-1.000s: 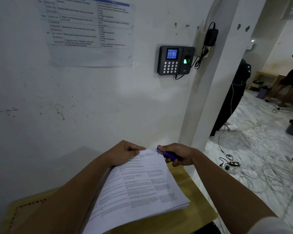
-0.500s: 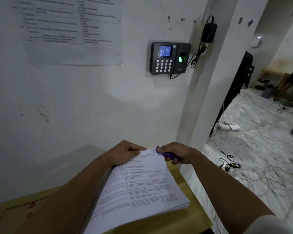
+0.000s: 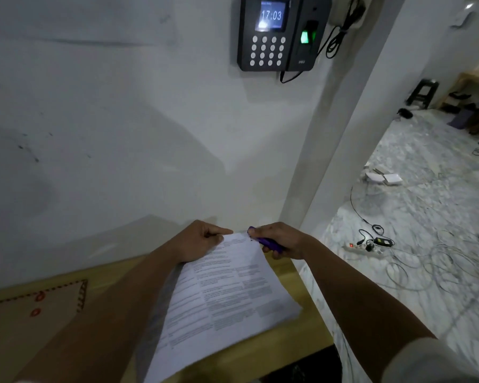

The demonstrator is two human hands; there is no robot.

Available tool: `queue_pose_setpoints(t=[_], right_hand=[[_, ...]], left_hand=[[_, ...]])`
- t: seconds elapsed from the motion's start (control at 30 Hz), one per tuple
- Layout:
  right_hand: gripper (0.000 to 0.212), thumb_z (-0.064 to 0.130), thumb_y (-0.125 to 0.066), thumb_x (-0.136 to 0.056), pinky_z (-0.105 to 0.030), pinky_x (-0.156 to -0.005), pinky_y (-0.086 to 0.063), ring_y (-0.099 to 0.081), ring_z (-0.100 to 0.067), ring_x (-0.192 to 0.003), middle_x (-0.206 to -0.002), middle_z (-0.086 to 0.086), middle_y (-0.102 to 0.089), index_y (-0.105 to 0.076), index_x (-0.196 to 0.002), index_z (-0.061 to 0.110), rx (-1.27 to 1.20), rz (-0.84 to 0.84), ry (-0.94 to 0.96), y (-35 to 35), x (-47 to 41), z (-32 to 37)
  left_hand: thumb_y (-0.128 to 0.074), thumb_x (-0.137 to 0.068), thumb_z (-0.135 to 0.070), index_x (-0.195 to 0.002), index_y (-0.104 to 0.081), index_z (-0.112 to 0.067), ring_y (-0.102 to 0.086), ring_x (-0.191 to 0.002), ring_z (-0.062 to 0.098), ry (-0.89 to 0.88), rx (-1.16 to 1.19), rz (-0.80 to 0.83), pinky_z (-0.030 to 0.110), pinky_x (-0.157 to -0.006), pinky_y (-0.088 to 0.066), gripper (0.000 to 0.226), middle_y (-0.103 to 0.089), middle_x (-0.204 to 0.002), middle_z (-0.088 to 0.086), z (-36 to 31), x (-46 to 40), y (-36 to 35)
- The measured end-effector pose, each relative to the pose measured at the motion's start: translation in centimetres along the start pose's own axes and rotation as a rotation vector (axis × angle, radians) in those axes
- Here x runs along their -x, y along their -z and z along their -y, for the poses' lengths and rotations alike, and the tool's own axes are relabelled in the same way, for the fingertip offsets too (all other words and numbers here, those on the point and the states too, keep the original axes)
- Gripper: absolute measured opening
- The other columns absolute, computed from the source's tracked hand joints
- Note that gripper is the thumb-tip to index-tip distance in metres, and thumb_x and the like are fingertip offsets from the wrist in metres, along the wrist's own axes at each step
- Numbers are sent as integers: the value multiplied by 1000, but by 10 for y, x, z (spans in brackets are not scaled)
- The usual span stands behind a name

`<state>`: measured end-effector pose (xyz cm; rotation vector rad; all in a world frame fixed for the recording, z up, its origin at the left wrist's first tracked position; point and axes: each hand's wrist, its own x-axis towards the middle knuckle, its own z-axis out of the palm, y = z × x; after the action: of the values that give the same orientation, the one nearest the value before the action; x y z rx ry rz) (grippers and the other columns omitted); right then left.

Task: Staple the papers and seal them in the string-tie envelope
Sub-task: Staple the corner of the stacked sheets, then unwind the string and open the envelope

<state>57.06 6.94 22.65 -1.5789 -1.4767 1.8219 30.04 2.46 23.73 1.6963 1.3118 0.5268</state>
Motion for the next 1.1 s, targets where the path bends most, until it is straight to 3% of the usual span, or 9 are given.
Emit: queue_pose_setpoints(t=[0.1,0.23,0.33,0.43,0.53,0.63,0.8,0.9,1.1], right_hand=[[52,49,-79,-82,-23,-47,-37,-53,-13,-63,-87,-5,-69,-75,-110,6,-78,-38,-59,0,-19,-21],[49,45,-82,-79,-25,-46,-35,-47,-16,-55,-72,-8,-58,-71,-90,-1,10,-223,-93,-5,-47,-65],[34,29,-84,-81,-21,-44,-34,-41,-12,-46,-60,-4,-45,-60,-74,7,215,-299,-69,-14,-69,-109],[37,29,-84,-77,-26,-56,-38,-46,-12,-54,-62,-2,-50,-57,-69,5,401,-390,-70,-25,-86,-160],[29,40,-81,-75,-31,-68,-52,-63,-15,-71,-88,-3,-64,-70,-90,18,499,-460,-141,-38,-97,-201],[52,45,-78,-77,-36,-81,-56,-65,-25,-92,-111,-3,-56,-62,-122,25,575,-504,-199,-50,-103,-223],[65,55,-78,-73,-41,-85,-54,-57,-26,-105,-112,-1,-58,-54,-126,26,617,-564,-225,-56,-106,-231],[77,59,-80,-70,-43,-87,-53,-54,-29,-112,-120,-5,-55,-47,-131,24,646,-552,-249,-57,-100,-226],[81,58,-78,-74,-48,-95,-50,-48,-35,-126,-136,-11,-48,-44,-140,25,652,-560,-142,-66,-90,-183]], left_hand=[[-57,-103,-21,-123,-71,-39,-68,-100,3,53,-45,-29,28,-96,-53,30,-76,-117,-6,29,-8,-13],[-57,-102,-14,-126,-72,-29,-63,-116,-1,120,-109,-90,18,-104,-47,32,-70,-129,-12,69,-11,-35],[-57,-101,-11,-127,-72,-23,-65,-112,4,168,-208,-68,9,-91,-47,32,-72,-125,-5,108,-16,-54],[-55,-102,-18,-131,-68,-33,-68,-116,16,223,-277,-19,33,-99,-53,35,-72,-128,-2,147,-21,-73],[-53,-102,-24,-138,-61,-40,-66,-120,25,244,-431,60,38,-97,-54,40,-69,-134,0,184,-28,-90],[-46,-103,-27,-141,-58,-38,-62,-125,27,241,-570,76,36,-95,-49,42,-64,-141,-2,205,-33,-103],[-45,-95,-30,-138,-63,-30,-66,-115,36,159,-723,41,46,-89,-50,46,-66,-136,7,219,-38,-122],[-60,-96,-27,-143,-55,-32,-59,-120,36,238,-719,9,47,-94,-46,48,-60,-141,5,207,-34,-125],[-52,-101,-40,-149,-45,-31,-48,-132,31,389,-692,-36,46,-105,-42,49,-51,-147,3,170,8,-99]])
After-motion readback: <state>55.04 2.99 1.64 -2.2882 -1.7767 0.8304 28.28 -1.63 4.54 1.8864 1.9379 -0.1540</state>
